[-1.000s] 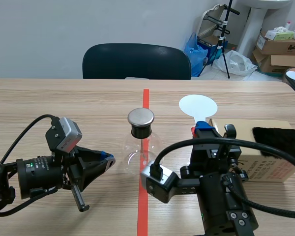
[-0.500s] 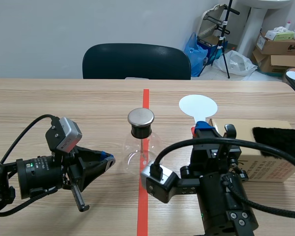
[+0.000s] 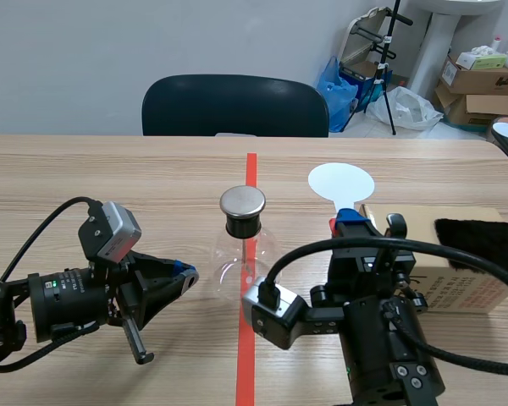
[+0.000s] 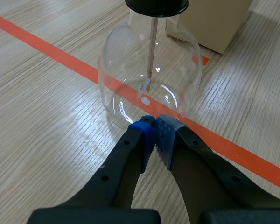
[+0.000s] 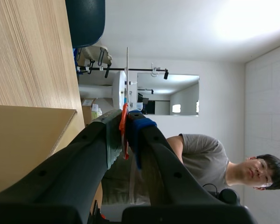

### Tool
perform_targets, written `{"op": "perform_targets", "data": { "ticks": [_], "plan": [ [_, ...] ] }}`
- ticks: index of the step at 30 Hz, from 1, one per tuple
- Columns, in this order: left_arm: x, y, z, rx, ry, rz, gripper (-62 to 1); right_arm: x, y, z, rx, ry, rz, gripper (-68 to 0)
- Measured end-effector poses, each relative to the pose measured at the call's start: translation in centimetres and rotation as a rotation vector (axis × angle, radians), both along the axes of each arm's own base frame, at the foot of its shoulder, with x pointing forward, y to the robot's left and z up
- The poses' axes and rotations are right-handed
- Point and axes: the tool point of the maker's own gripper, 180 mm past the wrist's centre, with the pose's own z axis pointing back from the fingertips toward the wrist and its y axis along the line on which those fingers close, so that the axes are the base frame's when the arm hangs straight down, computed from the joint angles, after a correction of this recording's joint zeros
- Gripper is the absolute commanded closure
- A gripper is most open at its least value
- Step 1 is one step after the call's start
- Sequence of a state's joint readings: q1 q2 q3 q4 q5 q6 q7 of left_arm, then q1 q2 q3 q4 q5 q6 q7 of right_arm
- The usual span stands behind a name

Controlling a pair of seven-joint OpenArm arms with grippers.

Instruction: Do the electroscope experiment

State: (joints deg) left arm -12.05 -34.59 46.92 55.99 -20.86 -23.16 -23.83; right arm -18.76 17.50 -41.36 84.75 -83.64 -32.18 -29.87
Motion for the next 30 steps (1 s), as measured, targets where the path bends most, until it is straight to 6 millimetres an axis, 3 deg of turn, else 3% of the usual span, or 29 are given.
{"op": "perform_targets", "data": {
  "ticks": [21, 30],
  "plan": [
    [0.0, 0.0, 0.0, 0.000, 0.000, 0.000, -3.2, -2.3, 6.6, -0.3, -0.019, 0.009, 0.392, -1.0],
    [0.0, 0.0, 0.0, 0.000, 0.000, 0.000, -3.2, -2.8, 7.4, -0.3, -0.022, 0.010, 0.441, -1.0]
  ]
}}
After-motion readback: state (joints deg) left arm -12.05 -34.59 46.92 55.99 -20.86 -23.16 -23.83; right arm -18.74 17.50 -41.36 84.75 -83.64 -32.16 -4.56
